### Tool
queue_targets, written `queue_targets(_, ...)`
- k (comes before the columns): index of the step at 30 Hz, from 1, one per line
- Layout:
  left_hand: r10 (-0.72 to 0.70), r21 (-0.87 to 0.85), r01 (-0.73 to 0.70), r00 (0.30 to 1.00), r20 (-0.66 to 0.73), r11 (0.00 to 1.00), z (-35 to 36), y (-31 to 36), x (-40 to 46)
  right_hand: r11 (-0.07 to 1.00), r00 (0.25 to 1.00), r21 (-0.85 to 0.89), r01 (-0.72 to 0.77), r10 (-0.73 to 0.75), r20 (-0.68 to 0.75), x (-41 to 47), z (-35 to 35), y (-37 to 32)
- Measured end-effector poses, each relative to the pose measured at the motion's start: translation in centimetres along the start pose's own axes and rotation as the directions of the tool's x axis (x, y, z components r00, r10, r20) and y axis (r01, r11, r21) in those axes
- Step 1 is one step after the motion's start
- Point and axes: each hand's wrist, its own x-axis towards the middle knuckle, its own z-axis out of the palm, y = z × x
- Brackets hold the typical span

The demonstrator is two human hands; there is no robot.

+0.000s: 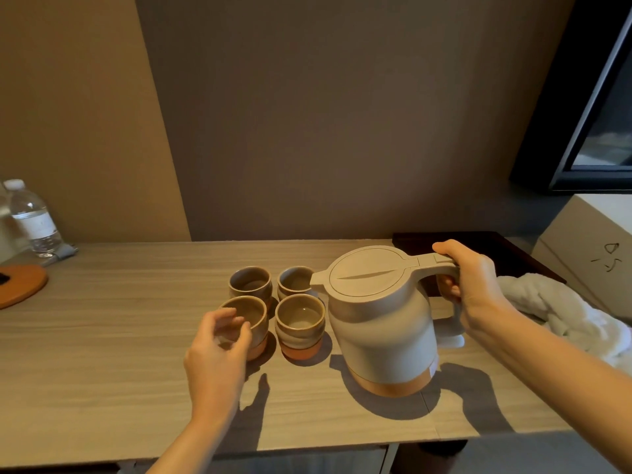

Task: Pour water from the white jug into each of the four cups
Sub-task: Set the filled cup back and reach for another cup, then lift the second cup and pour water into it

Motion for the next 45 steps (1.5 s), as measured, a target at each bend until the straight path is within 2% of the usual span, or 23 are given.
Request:
queue_targets(3,-0.045,0.104,0.045,0.999,-0.002,0.994,-1.1,-1.4,1.7,1.0,1.0,-0.002,0.001,-0.001,0.009,-0.3,0.2,-0.2)
queue_targets(6,-0.25,0.107,0.237,0.959,0.133,0.966,-1.3,-3.0,3.0,1.0,1.0,-0.008,0.003,-0.003,0.013,-0.6,0.4,-0.4)
queue_targets(8,-0.323,0.104,0.307,0.917,0.234,0.946,-0.9,-3.7,3.3,1.0,1.0,-0.013,0.01,-0.01,0.018,-0.8,0.6,-0.5)
queue_targets(12,-0.321,-0.001,0.338,0.893,0.315,0.941,0.4,-4.4,3.5,1.0,1.0,-0.014,0.017,-0.017,0.018,-0.8,0.8,-0.6)
queue_targets(23,-0.315,-0.059,0.335,0.922,0.224,0.94,0.8,-4.4,4.1,0.999,0.999,-0.004,0.039,-0.039,0.028,-0.9,0.9,-1.5)
queue_targets(32,-0.179,-0.116,0.203,0.966,0.189,0.972,-1.7,-0.3,6.0,1.0,1.0,-0.001,0.023,-0.023,0.015,-1.0,0.8,-2.6)
queue_targets(38,-0.025,-0.085,0.05,0.962,0.272,0.995,-1.3,3.8,5.7,0.999,0.999,-0.012,0.034,-0.033,0.026,-1.3,1.1,-3.8)
queue_targets(45,0.09,0.04,-0.112,0.929,0.359,0.993,0.3,6.1,4.4,0.997,0.998,-0.042,0.058,-0.056,0.041,-1.9,1.2,-5.1)
